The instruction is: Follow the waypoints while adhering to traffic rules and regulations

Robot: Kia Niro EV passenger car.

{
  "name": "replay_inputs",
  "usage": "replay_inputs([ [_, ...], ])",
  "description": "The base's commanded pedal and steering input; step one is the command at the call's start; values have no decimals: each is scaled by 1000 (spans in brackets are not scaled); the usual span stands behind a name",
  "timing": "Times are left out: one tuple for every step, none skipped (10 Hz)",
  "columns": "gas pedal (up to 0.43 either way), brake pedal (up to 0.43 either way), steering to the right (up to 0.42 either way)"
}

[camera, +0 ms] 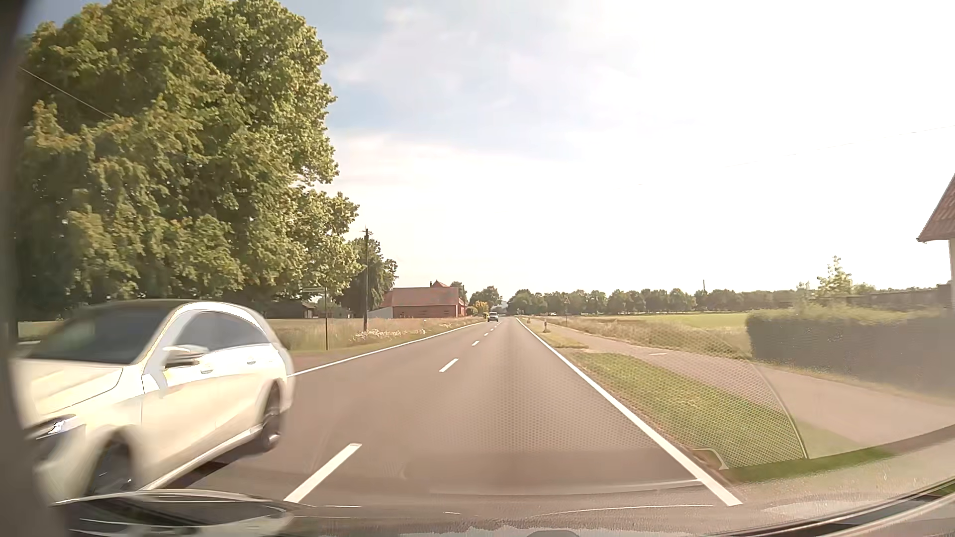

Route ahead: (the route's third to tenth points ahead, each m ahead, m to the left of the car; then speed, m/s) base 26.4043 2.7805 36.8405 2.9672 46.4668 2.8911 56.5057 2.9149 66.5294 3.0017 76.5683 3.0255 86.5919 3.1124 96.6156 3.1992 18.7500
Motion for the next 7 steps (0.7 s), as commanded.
replay_inputs([
  [220,0,-3],
  [209,0,-3],
  [177,0,-2],
  [150,0,-2],
  [118,0,-1],
  [98,0,-1],
  [87,0,-1],
])
